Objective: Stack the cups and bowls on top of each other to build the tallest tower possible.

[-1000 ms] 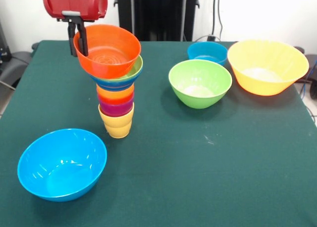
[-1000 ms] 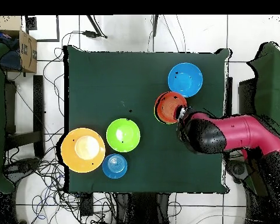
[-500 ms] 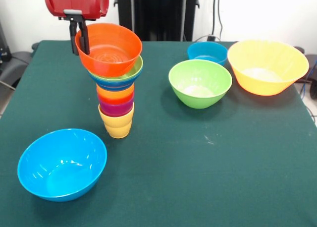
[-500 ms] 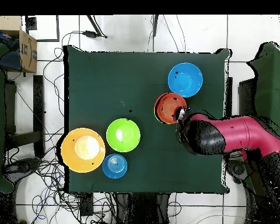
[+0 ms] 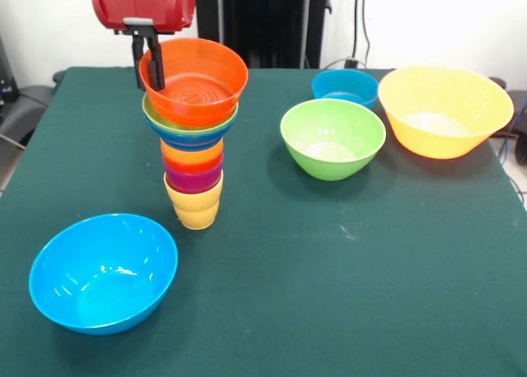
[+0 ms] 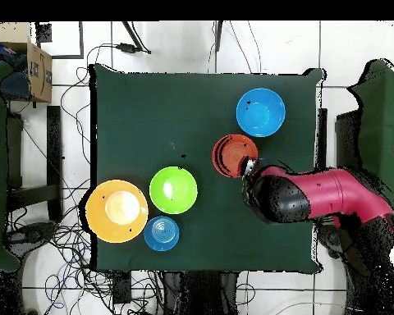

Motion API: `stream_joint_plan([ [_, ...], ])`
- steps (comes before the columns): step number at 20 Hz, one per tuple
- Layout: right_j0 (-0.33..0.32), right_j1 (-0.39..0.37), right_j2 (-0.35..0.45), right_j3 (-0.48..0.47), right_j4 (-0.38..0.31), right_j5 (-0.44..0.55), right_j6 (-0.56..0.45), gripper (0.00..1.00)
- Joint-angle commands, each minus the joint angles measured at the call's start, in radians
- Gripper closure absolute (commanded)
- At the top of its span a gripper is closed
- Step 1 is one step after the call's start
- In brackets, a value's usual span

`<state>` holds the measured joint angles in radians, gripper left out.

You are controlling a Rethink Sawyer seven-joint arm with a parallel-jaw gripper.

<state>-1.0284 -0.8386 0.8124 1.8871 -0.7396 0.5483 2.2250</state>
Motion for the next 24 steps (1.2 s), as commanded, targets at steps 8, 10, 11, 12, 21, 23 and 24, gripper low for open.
stream_joint_plan([
  [8, 0.030, 0.034, -0.042, 0.047, -0.068, -0.042, -0.093, 1.00],
  [10, 0.028, 0.037, -0.042, 0.045, -0.070, -0.040, -0.097, 1.00],
  [11, 0.025, 0.036, -0.039, 0.043, -0.069, -0.039, -0.102, 1.00],
  [12, 0.023, 0.036, -0.037, 0.042, -0.069, -0.038, -0.105, 1.00],
  [21, 0.014, 0.033, -0.027, 0.033, -0.064, -0.026, -0.124, 1.00],
  [23, 0.016, 0.034, -0.030, 0.037, -0.068, -0.033, -0.117, 1.00],
  [24, 0.016, 0.034, -0.031, 0.037, -0.069, -0.034, -0.115, 1.00],
])
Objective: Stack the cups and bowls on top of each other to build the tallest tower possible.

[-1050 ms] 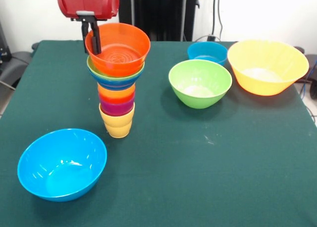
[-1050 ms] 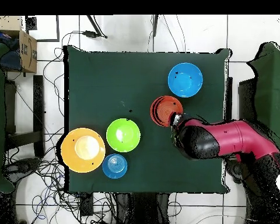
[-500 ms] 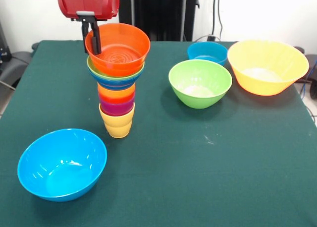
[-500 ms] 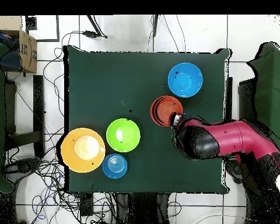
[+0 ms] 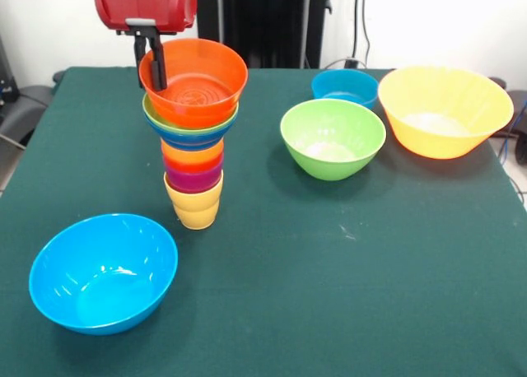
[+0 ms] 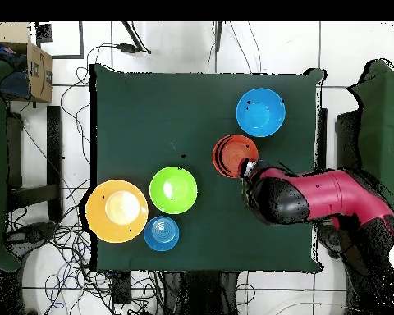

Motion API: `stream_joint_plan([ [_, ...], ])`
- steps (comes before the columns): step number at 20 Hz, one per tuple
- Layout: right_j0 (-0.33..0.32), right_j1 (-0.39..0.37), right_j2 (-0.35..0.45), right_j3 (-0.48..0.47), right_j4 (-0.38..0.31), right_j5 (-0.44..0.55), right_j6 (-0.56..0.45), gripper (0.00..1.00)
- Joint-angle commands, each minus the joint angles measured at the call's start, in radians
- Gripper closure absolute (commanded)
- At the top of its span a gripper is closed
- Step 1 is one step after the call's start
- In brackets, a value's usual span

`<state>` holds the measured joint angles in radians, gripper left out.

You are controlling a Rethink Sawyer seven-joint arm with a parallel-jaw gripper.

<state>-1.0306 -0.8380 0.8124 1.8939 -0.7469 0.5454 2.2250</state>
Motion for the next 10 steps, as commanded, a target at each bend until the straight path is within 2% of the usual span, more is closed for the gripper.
stream_joint_plan([
  [1, 0.020, 0.031, -0.034, 0.033, -0.061, -0.033, -0.108, 1.00],
  [10, 0.027, 0.029, -0.040, 0.025, -0.072, -0.044, -0.096, 1.00],
])
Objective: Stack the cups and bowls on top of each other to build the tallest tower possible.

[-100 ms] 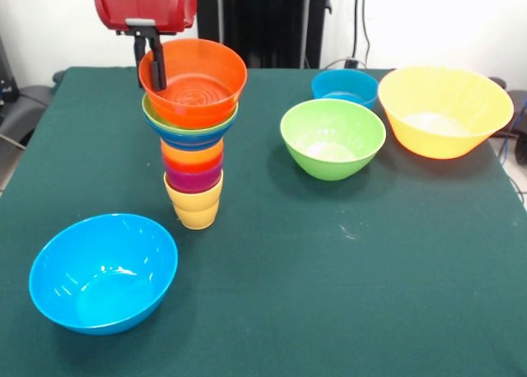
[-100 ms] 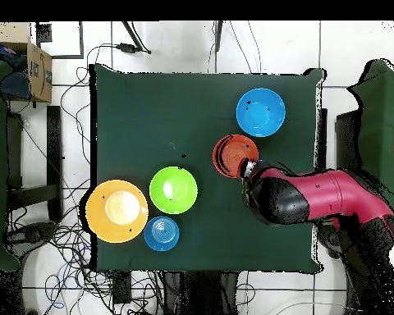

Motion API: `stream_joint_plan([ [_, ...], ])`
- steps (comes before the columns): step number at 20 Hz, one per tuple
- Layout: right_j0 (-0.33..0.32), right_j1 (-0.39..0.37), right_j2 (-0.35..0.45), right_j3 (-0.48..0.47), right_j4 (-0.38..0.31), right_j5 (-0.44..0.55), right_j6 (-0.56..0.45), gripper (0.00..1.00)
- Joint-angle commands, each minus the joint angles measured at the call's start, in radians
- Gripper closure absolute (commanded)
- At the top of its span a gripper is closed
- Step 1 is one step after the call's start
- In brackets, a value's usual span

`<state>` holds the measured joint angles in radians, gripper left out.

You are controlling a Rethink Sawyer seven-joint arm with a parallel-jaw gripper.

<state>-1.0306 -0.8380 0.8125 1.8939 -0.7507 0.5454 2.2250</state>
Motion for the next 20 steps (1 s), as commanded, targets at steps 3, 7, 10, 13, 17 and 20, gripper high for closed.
stream_joint_plan([
  [3, 0.028, 0.028, -0.041, 0.023, -0.071, -0.045, -0.095, 0.00],
  [7, 0.030, 0.027, -0.043, 0.023, -0.075, -0.048, -0.091, 0.00],
  [10, 0.031, 0.027, -0.042, 0.023, -0.075, -0.048, -0.091, 0.00],
  [13, 0.032, 0.022, -0.044, 0.024, -0.074, -0.048, -0.087, 0.00],
  [17, 0.028, -0.001, -0.032, 0.027, -0.048, -0.017, -0.099, 0.00],
  [20, 0.026, -0.023, -0.021, 0.036, -0.025, 0.008, -0.107, 0.00],
])
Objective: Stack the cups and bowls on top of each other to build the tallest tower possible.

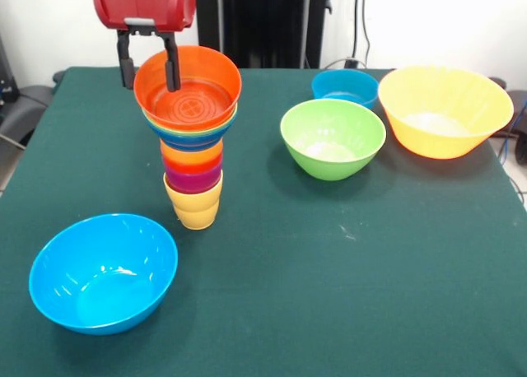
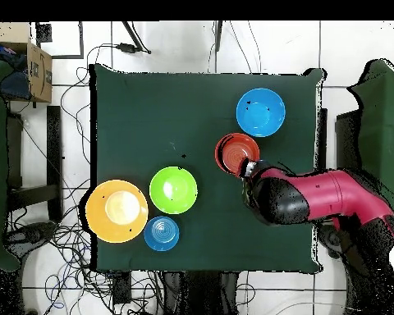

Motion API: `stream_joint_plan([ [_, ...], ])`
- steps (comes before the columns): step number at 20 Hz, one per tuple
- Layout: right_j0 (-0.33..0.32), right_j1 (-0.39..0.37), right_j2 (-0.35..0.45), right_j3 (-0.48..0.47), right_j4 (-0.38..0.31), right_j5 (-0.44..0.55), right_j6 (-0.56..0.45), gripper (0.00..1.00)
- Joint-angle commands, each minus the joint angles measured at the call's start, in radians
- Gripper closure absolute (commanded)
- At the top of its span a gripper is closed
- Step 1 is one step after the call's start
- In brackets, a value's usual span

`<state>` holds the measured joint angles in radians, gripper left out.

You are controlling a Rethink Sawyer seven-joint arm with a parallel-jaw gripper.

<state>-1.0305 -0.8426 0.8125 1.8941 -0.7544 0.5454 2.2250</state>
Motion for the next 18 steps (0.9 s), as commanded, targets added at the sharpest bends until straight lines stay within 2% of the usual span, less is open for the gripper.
stream_joint_plan([
  [1, 0.022, -0.030, -0.016, 0.043, -0.006, 0.021, -0.112, 0.00],
  [4, 0.015, -0.051, -0.009, 0.062, 0.013, 0.037, -0.119, 0.00],
  [10, 0.018, -0.083, -0.047, 0.118, 0.016, 0.065, -0.102, 0.00],
  [18, 0.044, -0.081, -0.111, 0.181, -0.034, 0.014, -0.034, 0.00],
])
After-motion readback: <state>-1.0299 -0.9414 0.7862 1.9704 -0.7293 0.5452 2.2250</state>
